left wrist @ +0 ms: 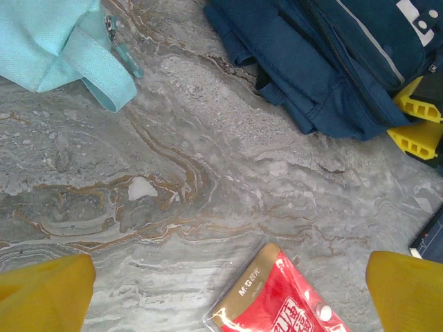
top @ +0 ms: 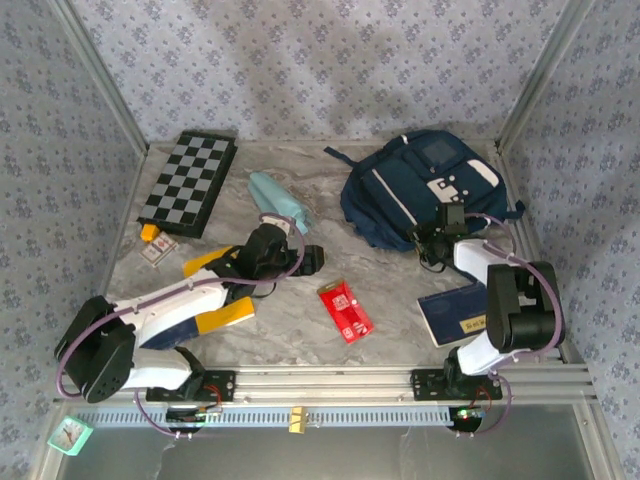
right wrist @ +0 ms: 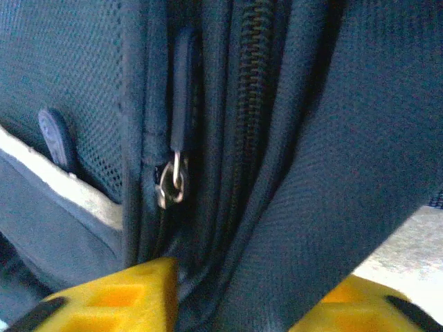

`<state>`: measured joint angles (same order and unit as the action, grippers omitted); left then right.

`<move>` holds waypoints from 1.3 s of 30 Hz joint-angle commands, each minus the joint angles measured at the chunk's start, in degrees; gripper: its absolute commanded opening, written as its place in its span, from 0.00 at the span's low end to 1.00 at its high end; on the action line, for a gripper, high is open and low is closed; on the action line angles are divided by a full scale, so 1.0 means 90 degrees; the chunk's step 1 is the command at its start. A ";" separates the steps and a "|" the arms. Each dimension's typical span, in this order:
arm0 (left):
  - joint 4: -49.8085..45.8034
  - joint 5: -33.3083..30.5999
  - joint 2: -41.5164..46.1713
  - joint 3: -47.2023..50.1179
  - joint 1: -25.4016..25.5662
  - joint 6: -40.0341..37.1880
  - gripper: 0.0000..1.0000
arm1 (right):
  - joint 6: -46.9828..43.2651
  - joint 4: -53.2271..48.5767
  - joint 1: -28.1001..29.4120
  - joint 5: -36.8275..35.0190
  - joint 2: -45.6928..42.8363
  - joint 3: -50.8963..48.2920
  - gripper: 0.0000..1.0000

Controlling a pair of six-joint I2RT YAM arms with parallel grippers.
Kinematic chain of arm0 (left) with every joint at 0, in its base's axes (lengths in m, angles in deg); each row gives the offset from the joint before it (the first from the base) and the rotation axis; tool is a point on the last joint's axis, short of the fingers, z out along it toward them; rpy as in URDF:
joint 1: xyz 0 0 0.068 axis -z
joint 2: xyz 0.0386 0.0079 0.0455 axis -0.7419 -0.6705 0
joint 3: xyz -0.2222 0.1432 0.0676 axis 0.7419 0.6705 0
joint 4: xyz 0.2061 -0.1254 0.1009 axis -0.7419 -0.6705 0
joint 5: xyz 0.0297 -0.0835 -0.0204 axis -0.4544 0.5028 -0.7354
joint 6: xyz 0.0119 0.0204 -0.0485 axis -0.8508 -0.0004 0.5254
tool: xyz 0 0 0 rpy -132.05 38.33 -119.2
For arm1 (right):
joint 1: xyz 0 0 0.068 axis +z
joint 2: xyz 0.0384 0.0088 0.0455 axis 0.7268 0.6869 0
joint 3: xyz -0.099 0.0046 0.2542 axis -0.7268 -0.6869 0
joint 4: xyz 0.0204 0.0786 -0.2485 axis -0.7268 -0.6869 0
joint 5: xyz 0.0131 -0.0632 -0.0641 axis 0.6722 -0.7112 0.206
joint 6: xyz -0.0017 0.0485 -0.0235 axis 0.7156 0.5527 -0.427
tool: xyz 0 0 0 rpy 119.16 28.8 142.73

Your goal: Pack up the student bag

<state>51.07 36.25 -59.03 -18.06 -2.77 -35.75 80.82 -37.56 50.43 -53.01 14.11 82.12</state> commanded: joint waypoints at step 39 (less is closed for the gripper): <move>-0.1357 -0.0230 0.0972 -0.0364 0.0015 0.0949 1.00 | -0.4463 -0.4332 0.0197 0.1177 -0.1763 0.1153 0.54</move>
<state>36.03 32.11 -48.95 -18.63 -4.13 -30.55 41.35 -72.82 55.24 -43.22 0.62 89.82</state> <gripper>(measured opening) 0.998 0.505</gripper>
